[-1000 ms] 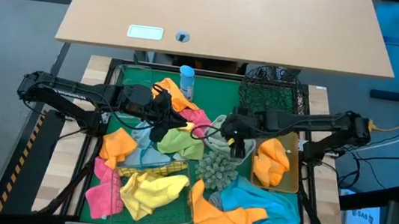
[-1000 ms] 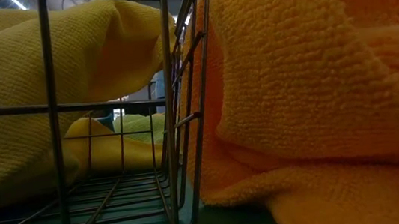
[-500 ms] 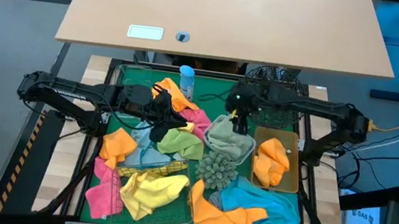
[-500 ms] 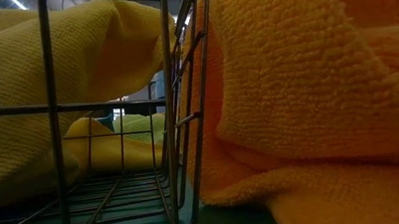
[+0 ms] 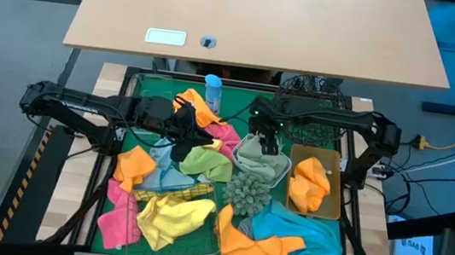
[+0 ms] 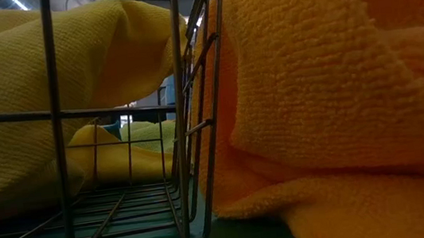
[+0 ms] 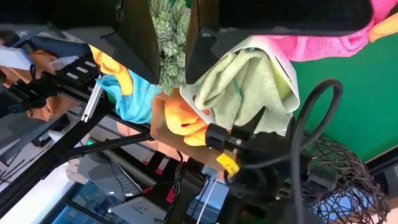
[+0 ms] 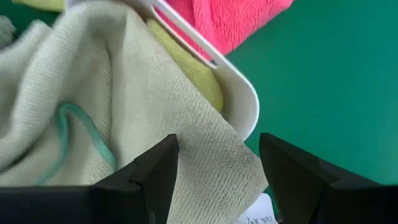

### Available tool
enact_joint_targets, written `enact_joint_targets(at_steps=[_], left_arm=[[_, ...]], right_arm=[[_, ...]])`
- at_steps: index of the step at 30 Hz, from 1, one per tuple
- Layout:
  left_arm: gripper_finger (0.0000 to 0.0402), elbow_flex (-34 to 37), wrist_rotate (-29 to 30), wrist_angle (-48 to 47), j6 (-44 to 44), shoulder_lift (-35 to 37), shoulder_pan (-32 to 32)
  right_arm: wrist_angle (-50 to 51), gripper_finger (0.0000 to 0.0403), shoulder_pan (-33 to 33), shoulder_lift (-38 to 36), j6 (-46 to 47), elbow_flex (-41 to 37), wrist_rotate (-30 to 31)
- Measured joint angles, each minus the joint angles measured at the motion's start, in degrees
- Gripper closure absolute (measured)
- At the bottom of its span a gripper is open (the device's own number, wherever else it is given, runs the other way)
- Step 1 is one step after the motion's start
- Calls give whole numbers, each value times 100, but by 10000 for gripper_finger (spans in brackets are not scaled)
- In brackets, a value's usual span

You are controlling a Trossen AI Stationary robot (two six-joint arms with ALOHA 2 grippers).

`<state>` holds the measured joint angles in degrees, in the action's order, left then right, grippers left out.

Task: Sort microfiber towel by color & place in baskets
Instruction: Put the green microfiber cloth into the white bin

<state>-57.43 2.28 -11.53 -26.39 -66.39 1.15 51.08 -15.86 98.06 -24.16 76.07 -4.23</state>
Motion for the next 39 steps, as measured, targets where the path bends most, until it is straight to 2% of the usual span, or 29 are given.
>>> enact_joint_targets(at_steps=[7, 10, 25, 27, 33, 39], left_arm=[[329, 0, 0, -2, 0, 2, 0], [329, 0, 0, -2, 0, 0, 1], [329, 0, 0, -2, -2, 1, 2], [329, 0, 0, -2, 0, 0, 0], [329, 0, 0, -1, -2, 0, 1], [329, 0, 0, -2, -4, 0, 1]], right_arm=[[204, 179, 5, 92, -26, 0, -94], [299, 193, 7, 92, -27, 0, -94], [476, 390, 9, 88, 47, 6, -94], [669, 395, 9, 88, 127, 120, -100], [1171, 376, 19, 80, 454, 796, -143], [1345, 397, 272, 77, 917, 1345, -579]])
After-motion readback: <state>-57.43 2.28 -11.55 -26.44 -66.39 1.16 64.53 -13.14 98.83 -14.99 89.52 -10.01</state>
